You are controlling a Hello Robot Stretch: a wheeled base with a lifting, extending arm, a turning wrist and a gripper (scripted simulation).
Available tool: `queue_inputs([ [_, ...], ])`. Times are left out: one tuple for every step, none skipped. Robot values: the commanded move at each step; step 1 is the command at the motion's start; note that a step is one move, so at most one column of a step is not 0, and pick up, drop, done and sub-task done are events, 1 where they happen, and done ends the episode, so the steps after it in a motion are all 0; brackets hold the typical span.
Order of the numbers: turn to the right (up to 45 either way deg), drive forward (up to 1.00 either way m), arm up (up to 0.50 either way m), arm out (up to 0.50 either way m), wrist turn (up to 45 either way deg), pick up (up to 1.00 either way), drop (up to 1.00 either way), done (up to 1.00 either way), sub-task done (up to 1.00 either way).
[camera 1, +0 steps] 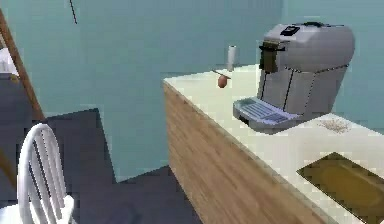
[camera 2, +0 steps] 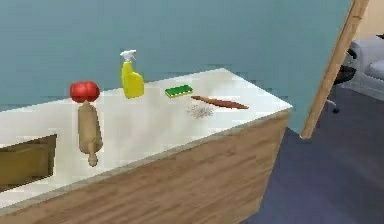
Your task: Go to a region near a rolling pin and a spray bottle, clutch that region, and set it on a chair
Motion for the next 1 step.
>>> queue_inputs([
  [45.0, 0.00, 0.00, 0.00, 0.0, 0.00, 0.00, 0.00, 0.00],
])
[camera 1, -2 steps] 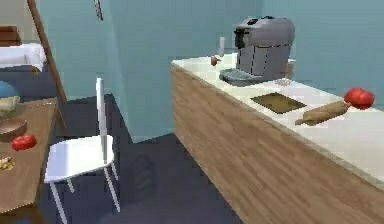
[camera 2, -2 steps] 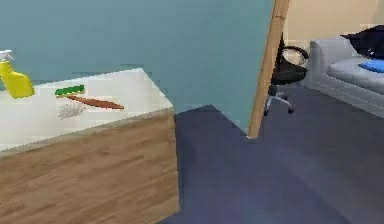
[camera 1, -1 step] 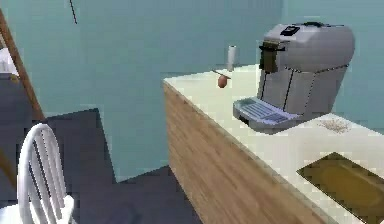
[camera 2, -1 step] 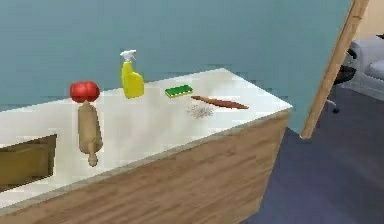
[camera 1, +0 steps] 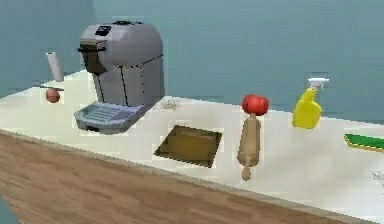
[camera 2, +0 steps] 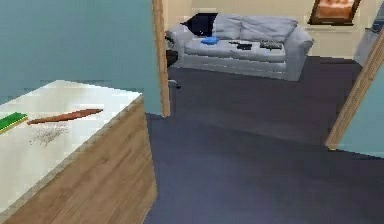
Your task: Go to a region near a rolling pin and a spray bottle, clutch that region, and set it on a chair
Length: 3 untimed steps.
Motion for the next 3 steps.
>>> queue_inputs([
  [-21.0, 0.00, 0.00, 0.00, 0.0, 0.00, 0.00, 0.00, 0.00],
  [45.0, 0.00, 0.00, 0.00, 0.0, 0.00, 0.00, 0.00, 0.00],
  [27.0, 0.00, 0.00, 0.00, 0.0, 0.00, 0.00, 0.00, 0.00],
])
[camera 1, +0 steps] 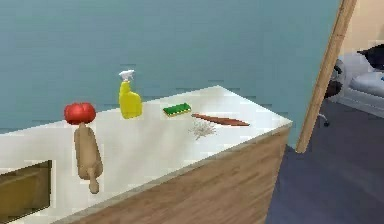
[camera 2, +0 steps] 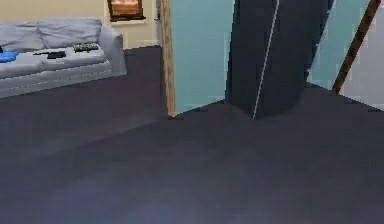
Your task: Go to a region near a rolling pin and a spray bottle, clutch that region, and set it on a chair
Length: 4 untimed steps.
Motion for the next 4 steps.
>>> queue_inputs([
  [3.0, 0.00, 0.00, 0.00, 0.0, 0.00, 0.00, 0.00, 0.00],
  [0.0, 0.30, 0.00, 0.00, 0.0, 0.00, 0.00, 0.00, 0.00],
  [-45.0, 0.00, 0.00, 0.00, 0.0, 0.00, 0.00, 0.00, 0.00],
  [-21.0, 0.00, 0.00, 0.00, 0.0, 0.00, 0.00, 0.00, 0.00],
])
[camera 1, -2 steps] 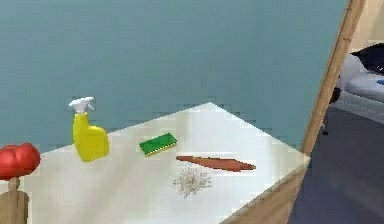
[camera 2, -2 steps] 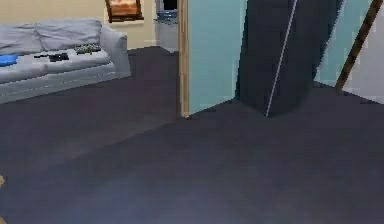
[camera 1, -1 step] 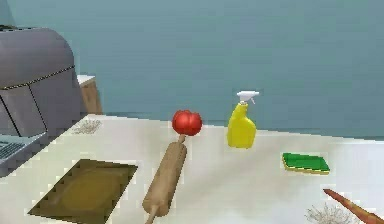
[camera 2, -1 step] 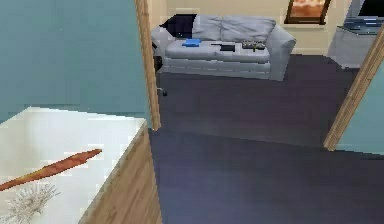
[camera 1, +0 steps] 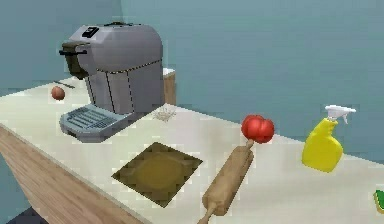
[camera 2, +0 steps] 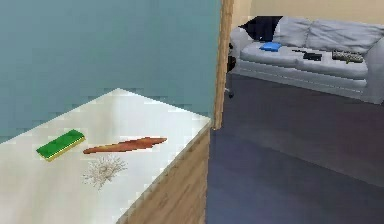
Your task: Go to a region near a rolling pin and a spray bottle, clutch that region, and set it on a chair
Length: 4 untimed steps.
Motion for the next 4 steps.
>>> queue_inputs([
  [0.0, 0.00, 0.50, 0.00, 0.0, 0.00, 0.00, 0.00, 0.00],
  [0.0, 0.00, 0.38, 0.00, 0.0, 0.00, 0.00, 0.00, 0.00],
  [0.0, 0.00, 0.00, 0.38, 0.0, 0.00, 0.00, 0.00, 0.00],
  [0.0, 0.00, 0.00, 0.00, 45.0, 0.00, 0.00, 0.00, 0.00],
])
